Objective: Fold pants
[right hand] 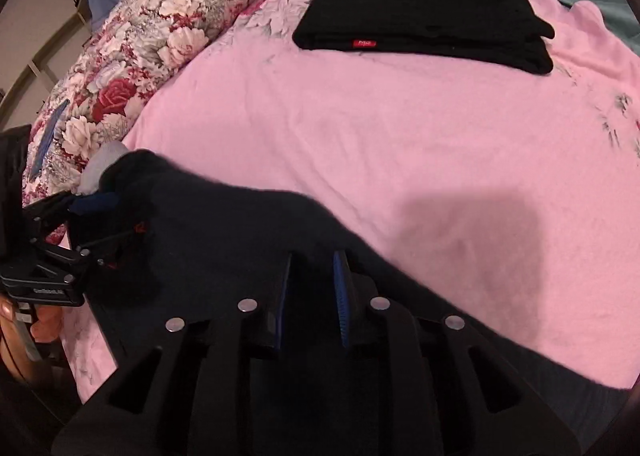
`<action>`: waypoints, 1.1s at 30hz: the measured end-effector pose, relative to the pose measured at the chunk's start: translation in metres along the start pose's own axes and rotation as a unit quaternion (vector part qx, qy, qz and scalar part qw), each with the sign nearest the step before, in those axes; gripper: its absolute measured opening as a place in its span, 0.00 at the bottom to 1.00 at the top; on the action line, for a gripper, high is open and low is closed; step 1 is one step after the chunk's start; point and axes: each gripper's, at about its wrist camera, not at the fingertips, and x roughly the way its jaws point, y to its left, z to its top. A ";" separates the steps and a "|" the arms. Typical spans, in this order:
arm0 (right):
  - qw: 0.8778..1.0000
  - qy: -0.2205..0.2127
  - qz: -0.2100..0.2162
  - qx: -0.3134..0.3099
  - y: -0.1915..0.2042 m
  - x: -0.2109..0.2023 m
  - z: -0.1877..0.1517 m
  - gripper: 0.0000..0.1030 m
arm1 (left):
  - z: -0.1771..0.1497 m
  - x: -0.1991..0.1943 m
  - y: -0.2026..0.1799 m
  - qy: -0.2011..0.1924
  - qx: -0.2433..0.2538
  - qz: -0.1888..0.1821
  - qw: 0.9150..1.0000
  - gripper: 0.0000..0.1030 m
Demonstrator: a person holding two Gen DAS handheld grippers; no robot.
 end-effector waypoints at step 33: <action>0.883 -0.144 -0.227 0.384 -0.219 -0.211 -0.221 0.64 | -0.017 -0.029 0.027 -0.006 -0.042 0.007 0.999 0.90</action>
